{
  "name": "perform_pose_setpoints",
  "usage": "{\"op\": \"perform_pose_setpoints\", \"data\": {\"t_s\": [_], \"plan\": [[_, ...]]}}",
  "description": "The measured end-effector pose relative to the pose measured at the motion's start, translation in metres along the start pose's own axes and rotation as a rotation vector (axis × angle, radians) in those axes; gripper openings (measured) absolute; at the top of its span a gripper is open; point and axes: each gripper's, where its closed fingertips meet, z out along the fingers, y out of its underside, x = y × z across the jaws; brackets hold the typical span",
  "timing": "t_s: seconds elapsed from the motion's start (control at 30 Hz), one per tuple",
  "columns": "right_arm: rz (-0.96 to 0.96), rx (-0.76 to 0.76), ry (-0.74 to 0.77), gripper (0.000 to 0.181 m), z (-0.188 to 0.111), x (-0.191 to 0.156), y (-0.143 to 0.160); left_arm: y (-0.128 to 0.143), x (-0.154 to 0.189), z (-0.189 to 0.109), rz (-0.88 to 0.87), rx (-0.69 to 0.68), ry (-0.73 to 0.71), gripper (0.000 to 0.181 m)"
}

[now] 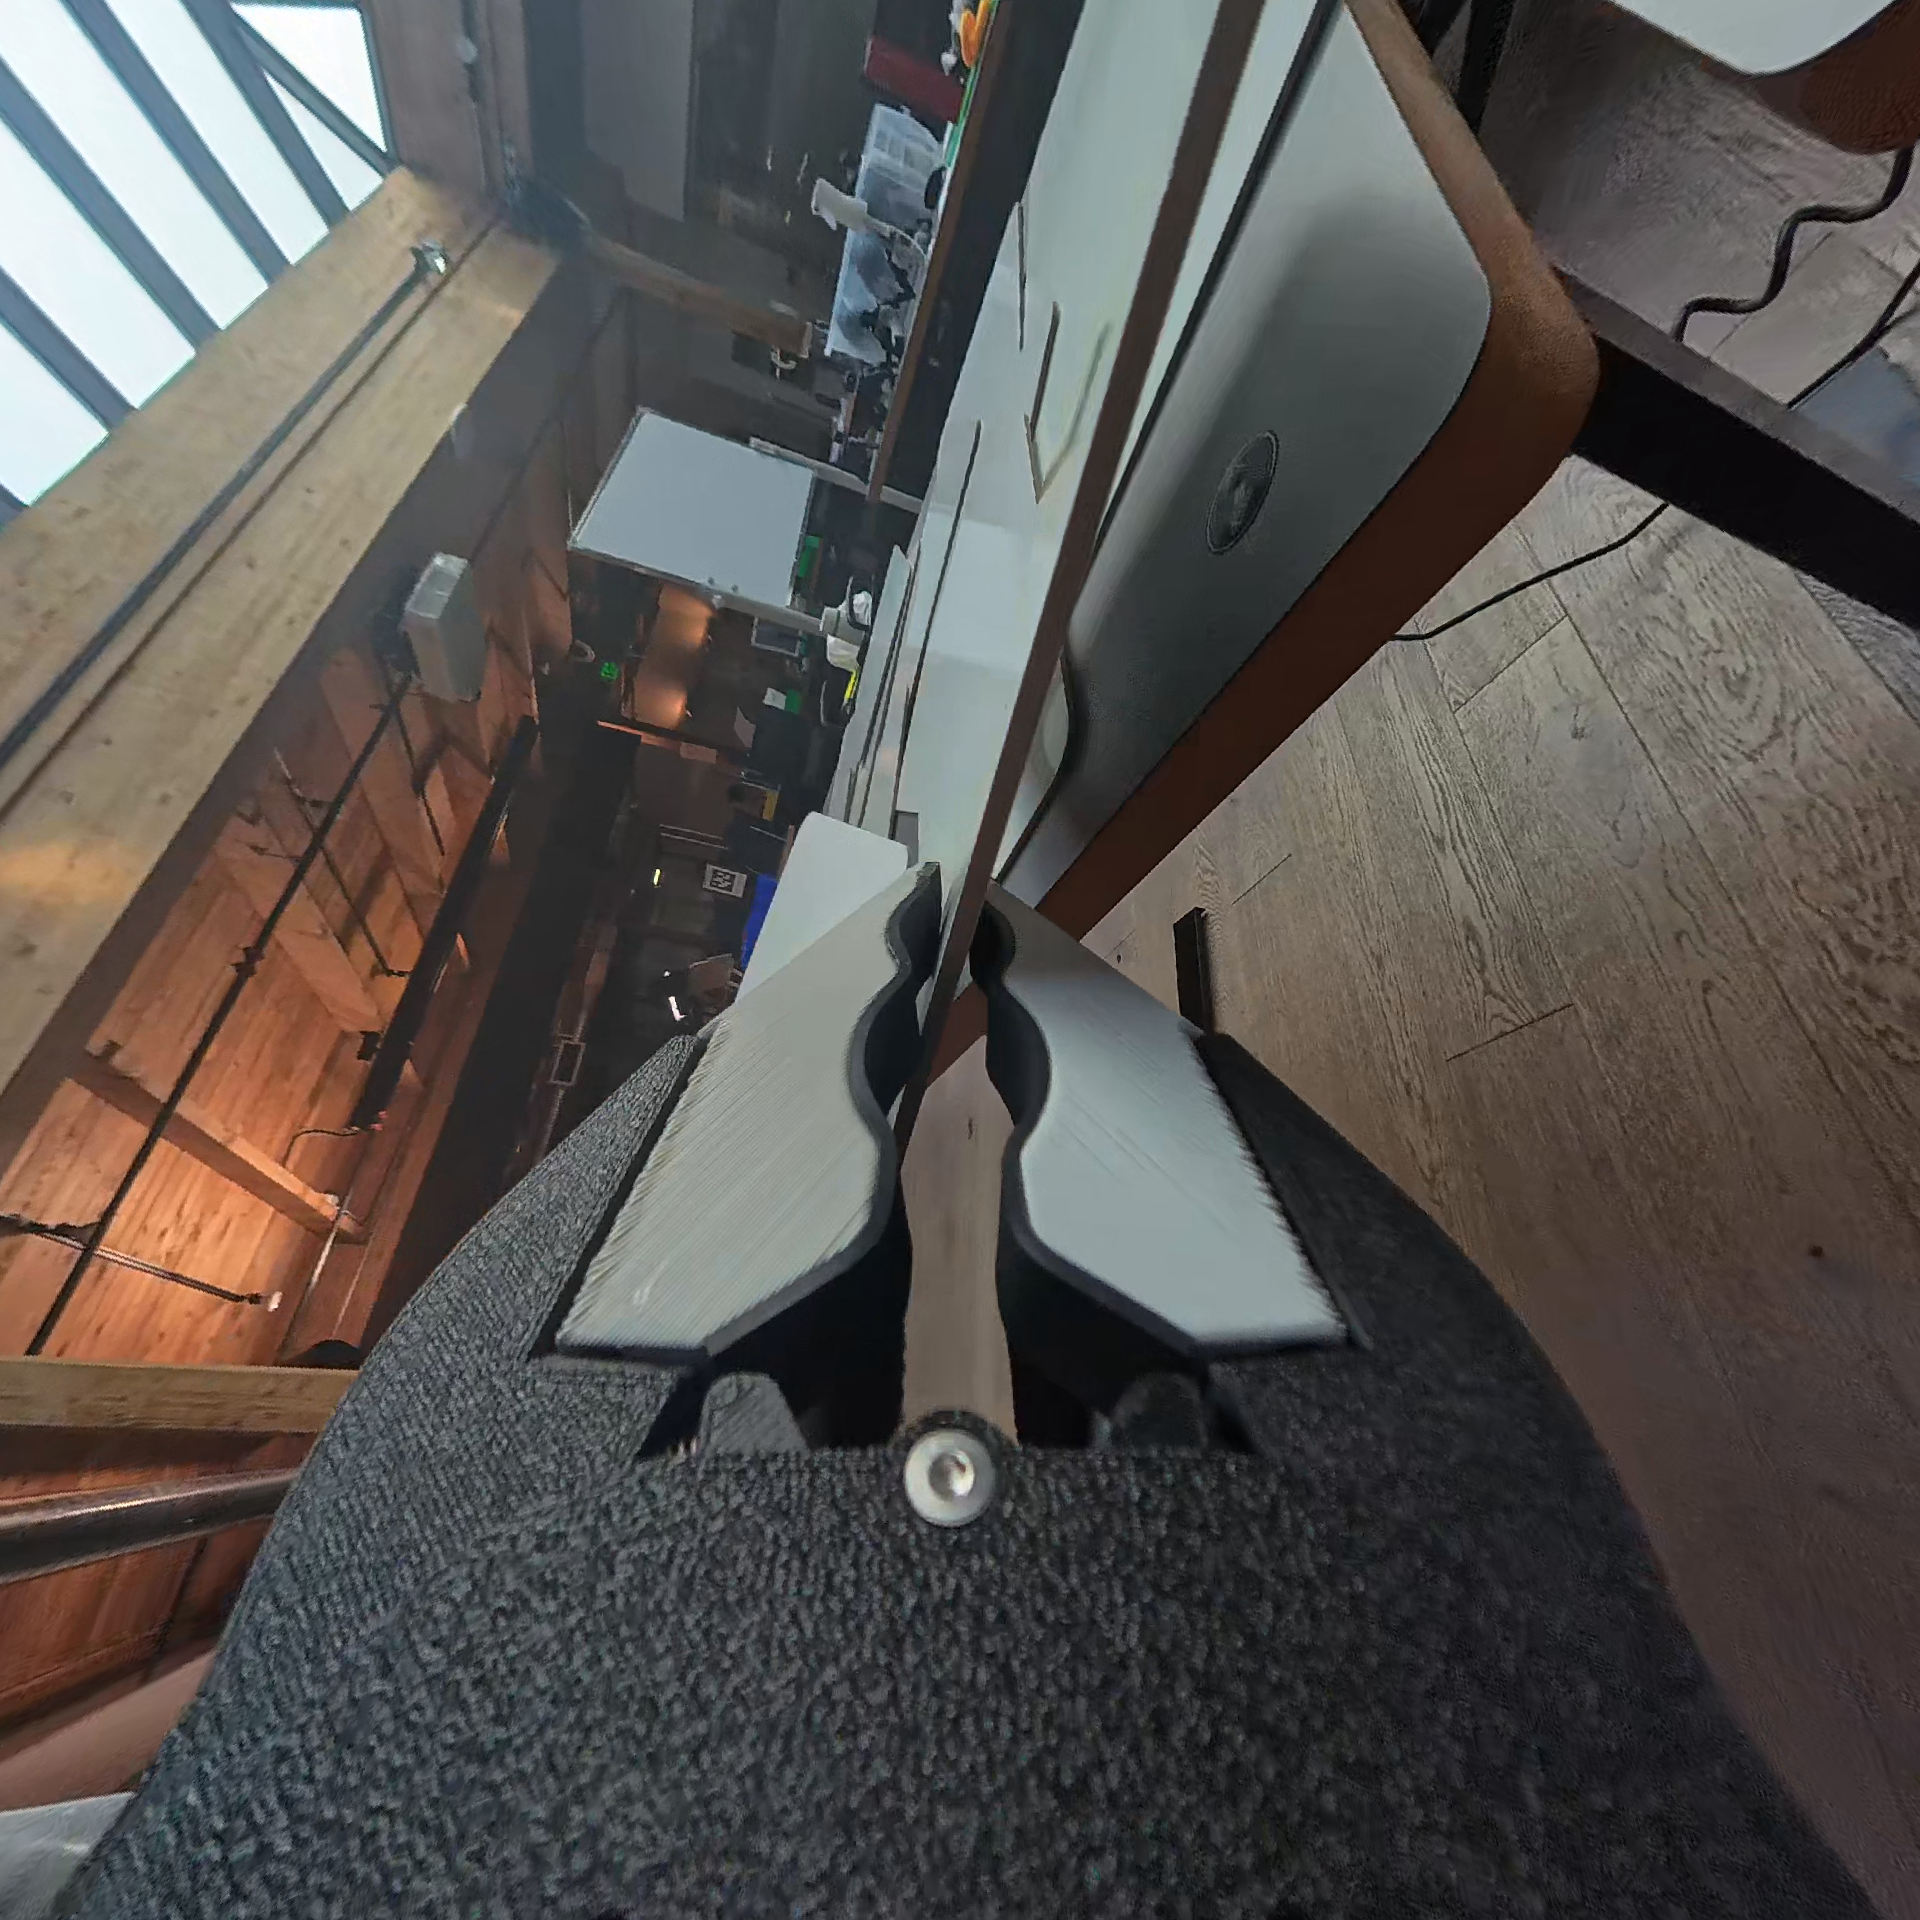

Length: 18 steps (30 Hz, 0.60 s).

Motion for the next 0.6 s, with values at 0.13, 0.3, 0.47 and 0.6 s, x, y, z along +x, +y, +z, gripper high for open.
{"op": "perform_pose_setpoints", "data": {"t_s": [0.13, 0.3, 0.47, 0.6], "plan": [[0.026, 0.052, -0.075, 0.003, -0.038, -0.015, -0.04, 0.027, 0.063, 0.018, 0.014, 0.018, 0.039, 0.001], [0.014, 0.124, -0.129, 0.002, -0.106, -0.025, -0.125, 0.09, 0.146, 0.075, 0.063, 0.022, 0.087, 0.002], [-0.011, 0.16, -0.136, 0.002, -0.187, -0.018, -0.234, 0.18, 0.216, 0.153, 0.116, 0.045, 0.124, 0.001], [-0.04, 0.182, -0.093, 0.002, -0.252, -0.008, -0.317, 0.254, 0.259, 0.222, 0.097, 0.044, 0.154, 0.001]]}}
